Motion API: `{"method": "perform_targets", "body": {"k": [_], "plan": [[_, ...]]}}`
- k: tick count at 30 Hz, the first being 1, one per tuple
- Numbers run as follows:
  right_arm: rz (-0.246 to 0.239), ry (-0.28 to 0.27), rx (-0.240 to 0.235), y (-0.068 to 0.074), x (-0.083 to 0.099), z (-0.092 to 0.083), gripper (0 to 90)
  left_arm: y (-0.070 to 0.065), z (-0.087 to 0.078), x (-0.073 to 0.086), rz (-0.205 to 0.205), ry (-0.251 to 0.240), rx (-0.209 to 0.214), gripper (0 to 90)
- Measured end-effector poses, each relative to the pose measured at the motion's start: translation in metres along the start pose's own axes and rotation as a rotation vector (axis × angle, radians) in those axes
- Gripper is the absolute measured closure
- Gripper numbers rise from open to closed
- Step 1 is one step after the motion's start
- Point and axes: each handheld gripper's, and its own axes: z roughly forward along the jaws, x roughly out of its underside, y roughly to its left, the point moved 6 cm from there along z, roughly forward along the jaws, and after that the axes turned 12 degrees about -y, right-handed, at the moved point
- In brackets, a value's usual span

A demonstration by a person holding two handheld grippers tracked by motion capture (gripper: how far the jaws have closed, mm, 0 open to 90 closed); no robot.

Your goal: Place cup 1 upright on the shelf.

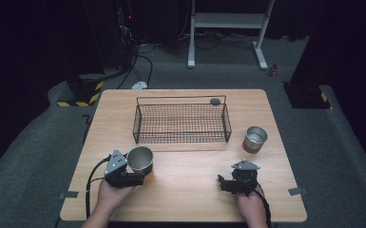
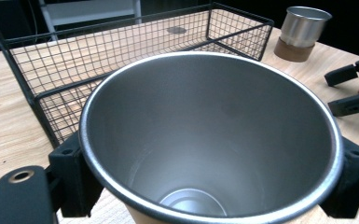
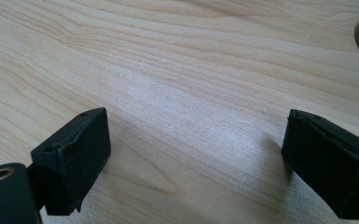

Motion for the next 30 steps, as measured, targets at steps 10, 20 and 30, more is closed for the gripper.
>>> {"method": "perform_targets", "body": {"k": [10,20,30], "plan": [[0.0,0.0,0.0,0.0,0.0,0.0,7.8,0.002,0.002,-0.011,0.009,-0.033,-0.01,13.9],[-0.004,0.0,0.0,0.0,0.0,0.0,7.8,0.002,0.013,-0.022,-0.007,-0.039,-0.025,13.9],[-0.005,0.001,-0.001,0.0,0.0,0.0,7.8,-0.01,0.024,-0.039,0.015,-0.053,-0.011,13.9]]}}
